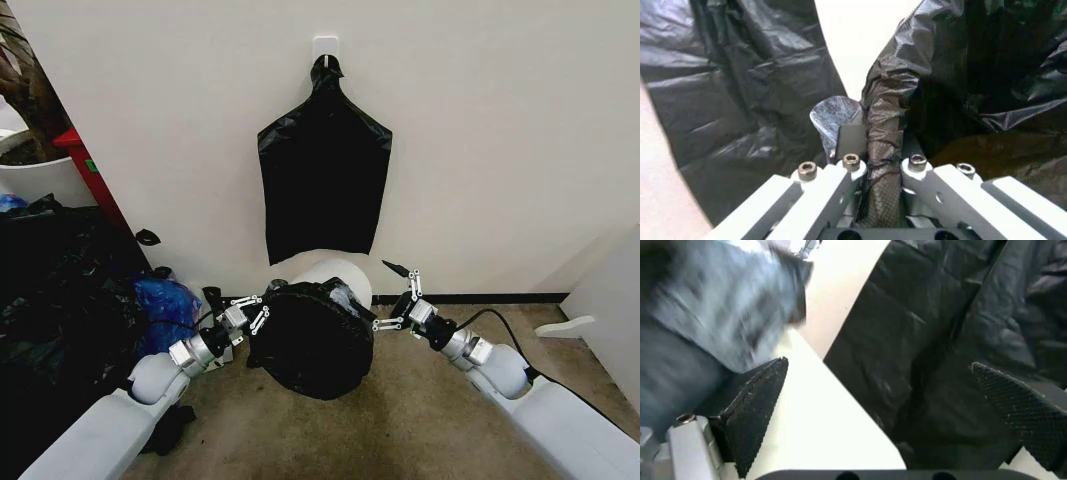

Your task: Place the garbage bag over the trash bin.

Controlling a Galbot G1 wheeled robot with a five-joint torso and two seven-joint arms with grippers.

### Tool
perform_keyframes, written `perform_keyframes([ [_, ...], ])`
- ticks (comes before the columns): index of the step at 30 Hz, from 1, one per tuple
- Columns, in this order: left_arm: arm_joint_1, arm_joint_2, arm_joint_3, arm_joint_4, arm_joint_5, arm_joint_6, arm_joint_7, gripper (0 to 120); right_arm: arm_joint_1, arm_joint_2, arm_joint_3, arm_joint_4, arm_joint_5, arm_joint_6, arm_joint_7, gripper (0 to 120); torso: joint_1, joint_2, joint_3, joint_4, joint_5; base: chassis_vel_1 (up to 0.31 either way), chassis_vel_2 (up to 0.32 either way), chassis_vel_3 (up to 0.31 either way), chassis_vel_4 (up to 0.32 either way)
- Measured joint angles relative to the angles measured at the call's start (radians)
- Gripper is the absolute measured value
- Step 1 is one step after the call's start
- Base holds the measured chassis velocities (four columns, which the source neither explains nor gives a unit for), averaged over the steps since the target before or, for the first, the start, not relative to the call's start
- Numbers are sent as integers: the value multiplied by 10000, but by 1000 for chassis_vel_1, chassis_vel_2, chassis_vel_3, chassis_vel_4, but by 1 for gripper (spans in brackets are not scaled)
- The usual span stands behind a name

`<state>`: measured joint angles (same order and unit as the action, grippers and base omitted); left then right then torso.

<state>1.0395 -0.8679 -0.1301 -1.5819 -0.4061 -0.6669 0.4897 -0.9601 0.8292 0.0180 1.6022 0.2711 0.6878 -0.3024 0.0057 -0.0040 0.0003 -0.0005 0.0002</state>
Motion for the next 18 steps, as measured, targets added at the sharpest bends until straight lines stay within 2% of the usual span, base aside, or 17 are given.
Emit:
perform_keyframes([
  [6, 135, 91, -17, -213, -191, 50, 322, 3, 194, 285, -24, -533, -519, 110, 52, 100, 0, 0, -1, 2, 1, 0, 0, 0, 0],
  [11, 115, 61, -23, -98, -80, 56, 112, 3, 312, 409, 24, -707, -692, 117, 368, 100, 0, 0, 0, 2, 2, 0, 0, 0, 0],
  [13, 62, 21, -25, 68, -13, 56, -29, 3, 362, 395, 104, -626, -28, 53, 303, 100, 0, 0, 0, 1, 1, 0, 0, 0, 0],
  [16, 4, -35, -27, 287, 38, 44, -130, 3, 235, 166, 99, -90, 1938, -169, -480, 100, 0, 0, 0, 3, 0, 0, 0, 0, 0],
  [18, -18, -48, -27, 341, 53, 29, -144, 3, 181, 98, 70, 39, 2339, -231, -675, 100, 0, 0, -1, 2, -1, 0, 0, 0, 0],
])
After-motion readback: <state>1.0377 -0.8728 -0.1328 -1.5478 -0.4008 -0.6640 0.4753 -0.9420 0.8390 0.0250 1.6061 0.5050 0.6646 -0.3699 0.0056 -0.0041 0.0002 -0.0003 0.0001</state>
